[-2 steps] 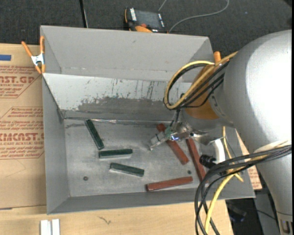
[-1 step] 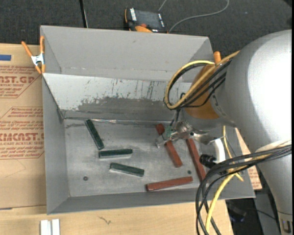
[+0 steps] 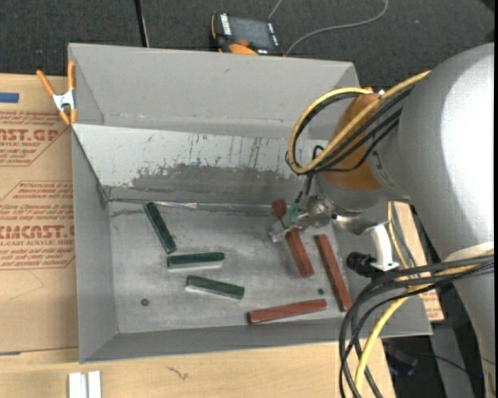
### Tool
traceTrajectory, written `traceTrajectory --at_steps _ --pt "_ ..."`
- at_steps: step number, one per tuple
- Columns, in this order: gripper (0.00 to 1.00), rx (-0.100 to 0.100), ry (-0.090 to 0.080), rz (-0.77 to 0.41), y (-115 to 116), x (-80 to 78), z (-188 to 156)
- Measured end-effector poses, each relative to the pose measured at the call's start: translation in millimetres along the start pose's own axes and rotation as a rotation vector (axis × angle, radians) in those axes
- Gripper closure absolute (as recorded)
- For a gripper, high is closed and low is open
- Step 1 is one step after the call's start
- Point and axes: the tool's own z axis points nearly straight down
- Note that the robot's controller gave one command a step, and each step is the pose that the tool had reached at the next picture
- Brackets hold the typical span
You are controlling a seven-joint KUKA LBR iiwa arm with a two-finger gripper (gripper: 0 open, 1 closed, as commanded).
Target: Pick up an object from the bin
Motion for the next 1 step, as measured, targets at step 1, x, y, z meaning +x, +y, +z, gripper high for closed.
traceTrajectory --at_steps 1 --pt "1.0 -0.001 0.0 -0.001 0.8 -0.4 -39.3"
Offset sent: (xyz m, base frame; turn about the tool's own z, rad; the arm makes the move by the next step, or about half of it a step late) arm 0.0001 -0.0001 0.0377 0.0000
